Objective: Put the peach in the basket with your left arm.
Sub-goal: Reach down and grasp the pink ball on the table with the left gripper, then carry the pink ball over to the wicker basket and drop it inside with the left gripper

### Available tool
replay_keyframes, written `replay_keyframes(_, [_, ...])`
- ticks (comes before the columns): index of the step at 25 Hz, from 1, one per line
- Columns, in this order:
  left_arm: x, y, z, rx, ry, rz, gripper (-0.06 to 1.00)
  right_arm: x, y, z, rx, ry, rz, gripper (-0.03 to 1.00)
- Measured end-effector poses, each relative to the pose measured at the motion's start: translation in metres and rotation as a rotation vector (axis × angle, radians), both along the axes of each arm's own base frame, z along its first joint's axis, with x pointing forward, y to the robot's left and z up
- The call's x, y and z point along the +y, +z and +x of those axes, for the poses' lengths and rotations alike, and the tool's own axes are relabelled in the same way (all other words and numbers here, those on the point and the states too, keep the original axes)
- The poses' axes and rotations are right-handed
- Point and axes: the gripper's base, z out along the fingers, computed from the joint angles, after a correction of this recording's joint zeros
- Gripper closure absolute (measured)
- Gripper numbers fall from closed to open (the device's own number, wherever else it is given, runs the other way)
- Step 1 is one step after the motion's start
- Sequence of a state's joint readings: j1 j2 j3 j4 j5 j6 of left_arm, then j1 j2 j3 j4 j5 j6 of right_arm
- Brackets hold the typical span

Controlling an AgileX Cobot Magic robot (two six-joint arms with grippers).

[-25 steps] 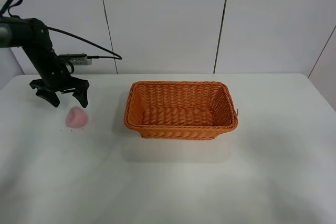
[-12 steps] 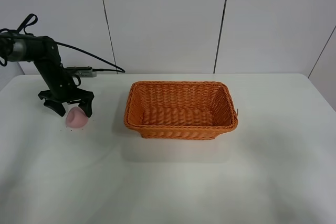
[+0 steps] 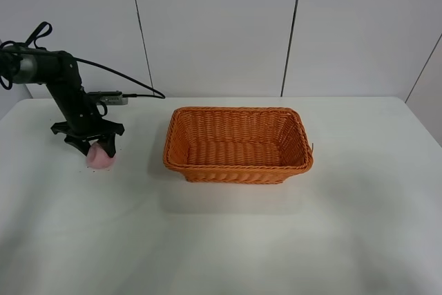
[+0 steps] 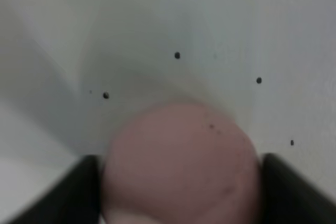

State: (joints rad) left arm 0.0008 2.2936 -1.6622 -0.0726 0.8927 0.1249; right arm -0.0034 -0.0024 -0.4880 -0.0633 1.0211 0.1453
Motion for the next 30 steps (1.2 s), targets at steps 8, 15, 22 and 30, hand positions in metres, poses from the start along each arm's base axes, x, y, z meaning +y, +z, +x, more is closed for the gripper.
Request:
replay_keyframes(8, [0.000,0.024,0.002,0.009,0.000,-0.005,0.79,0.000,0.000,0.000,0.000,0.000,0.000,0.27])
replay_keyframes(15, [-0.001,0.124,0.005,-0.113,0.014,-0.013,0.79,0.000,0.000,0.000,0.000,0.000,0.000,0.27])
replay_keyframes(22, [-0.029,0.150,0.005,-0.182,-0.019,-0.014,0.79,0.000,0.000,0.000,0.000,0.000,0.000,0.27])
replay_keyframes(30, [-0.166,0.152,-0.027,-0.184,-0.299,-0.051,0.79,0.000,0.000,0.000,0.000,0.000,-0.001,0.27])
